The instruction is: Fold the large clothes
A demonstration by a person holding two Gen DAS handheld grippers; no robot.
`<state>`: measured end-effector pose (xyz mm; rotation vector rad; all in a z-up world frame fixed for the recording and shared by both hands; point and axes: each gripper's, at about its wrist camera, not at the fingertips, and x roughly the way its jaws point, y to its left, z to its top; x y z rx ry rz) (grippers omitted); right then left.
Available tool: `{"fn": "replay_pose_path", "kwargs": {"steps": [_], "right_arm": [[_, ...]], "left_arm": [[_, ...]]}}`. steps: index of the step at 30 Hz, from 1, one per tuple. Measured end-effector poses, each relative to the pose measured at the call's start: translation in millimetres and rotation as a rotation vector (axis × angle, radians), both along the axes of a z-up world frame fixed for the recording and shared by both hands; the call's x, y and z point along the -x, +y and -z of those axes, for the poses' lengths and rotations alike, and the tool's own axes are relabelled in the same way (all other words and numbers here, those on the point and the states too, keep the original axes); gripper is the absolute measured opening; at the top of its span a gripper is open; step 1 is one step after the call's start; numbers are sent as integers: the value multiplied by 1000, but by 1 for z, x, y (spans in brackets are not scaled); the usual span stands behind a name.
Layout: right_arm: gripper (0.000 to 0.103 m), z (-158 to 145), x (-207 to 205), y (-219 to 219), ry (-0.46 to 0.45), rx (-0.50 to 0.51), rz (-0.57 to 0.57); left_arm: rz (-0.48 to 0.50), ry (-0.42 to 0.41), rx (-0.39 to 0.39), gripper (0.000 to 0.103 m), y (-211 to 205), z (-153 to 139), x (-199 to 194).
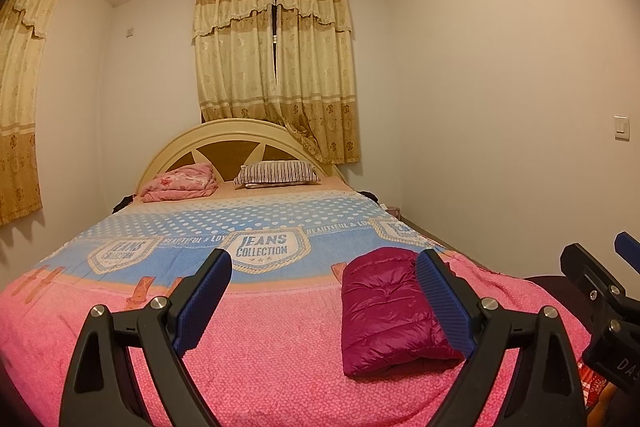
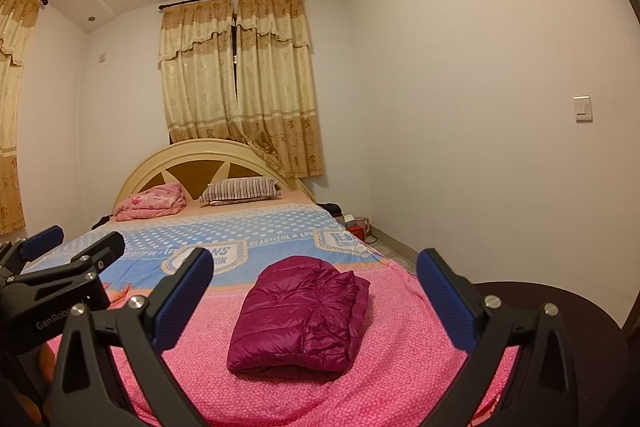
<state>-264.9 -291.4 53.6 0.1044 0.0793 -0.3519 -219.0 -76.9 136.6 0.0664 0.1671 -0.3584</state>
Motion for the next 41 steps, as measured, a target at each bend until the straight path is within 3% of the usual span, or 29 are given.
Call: {"fn": "replay_pose_path", "kwargs": {"steps": [22,28,34,41], "right_arm": [[103,0,3,5,-1,2,13],[103,0,4,6,0,2,14],[103,-1,2,6,6,-6,9],[103,-1,0,3,15,-16,9]], "left_arm": [[8,2,-38,94,-4,-2,-7],[67,5,4,94,0,-4,-9],[52,-3,-8,94,0,-3,-10],[37,43,-18,94,-2,-1,-17]]}}
